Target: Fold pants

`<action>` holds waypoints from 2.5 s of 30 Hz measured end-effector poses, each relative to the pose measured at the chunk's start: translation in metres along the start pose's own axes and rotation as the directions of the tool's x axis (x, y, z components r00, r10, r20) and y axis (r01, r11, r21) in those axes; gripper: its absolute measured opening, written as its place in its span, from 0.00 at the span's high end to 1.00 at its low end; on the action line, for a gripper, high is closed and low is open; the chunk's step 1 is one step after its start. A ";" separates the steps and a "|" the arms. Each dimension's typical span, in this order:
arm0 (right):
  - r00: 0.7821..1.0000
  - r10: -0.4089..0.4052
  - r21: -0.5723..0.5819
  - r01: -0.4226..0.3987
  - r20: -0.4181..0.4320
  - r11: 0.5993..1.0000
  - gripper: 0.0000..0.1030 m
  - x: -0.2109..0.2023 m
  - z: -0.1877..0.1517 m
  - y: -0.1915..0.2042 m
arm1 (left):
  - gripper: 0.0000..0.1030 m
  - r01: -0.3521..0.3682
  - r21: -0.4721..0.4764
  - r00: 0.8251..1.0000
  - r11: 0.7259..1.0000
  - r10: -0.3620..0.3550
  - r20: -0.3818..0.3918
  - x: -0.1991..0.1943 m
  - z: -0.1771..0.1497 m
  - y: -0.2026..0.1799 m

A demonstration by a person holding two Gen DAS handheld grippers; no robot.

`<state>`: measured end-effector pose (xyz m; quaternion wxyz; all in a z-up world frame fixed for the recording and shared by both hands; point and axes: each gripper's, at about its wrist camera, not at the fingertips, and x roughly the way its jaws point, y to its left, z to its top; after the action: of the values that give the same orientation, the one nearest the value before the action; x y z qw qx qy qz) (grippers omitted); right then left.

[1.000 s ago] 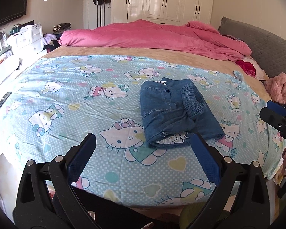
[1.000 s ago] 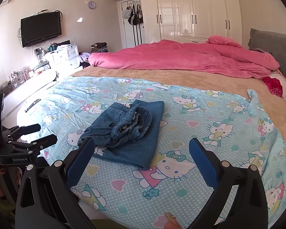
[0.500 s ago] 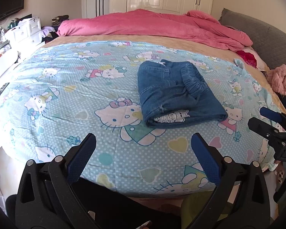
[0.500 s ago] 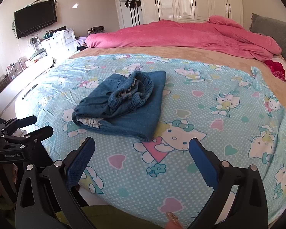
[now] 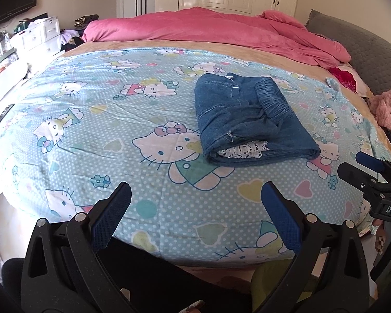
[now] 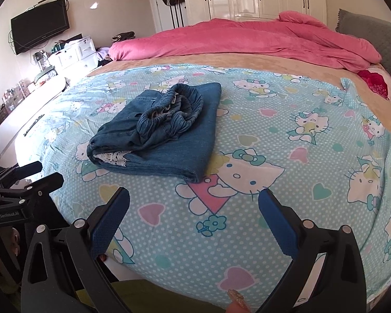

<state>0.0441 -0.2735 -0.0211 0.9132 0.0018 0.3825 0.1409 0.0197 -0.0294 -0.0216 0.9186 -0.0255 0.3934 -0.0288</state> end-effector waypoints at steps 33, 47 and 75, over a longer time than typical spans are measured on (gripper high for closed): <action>1.000 -0.007 -0.004 0.007 -0.008 1.000 0.04 0.000 -0.003 0.000 | 0.09 -0.028 0.018 0.999 0.999 0.028 -0.024 0.004 -0.004 -0.004; 1.000 -0.018 -0.002 0.018 -0.010 1.000 0.04 0.001 -0.003 -0.001 | 0.09 -0.035 0.015 0.999 0.999 0.035 -0.022 0.002 -0.005 -0.002; 1.000 -0.023 -0.008 0.023 -0.016 1.000 0.04 -0.001 -0.005 0.001 | 0.09 -0.026 0.010 0.999 1.000 0.026 -0.028 0.001 -0.004 -0.001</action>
<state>0.0401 -0.2733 -0.0241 0.9116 -0.0071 0.3892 0.1318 0.0171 -0.0308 -0.0250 0.9133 -0.0156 0.4066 -0.0190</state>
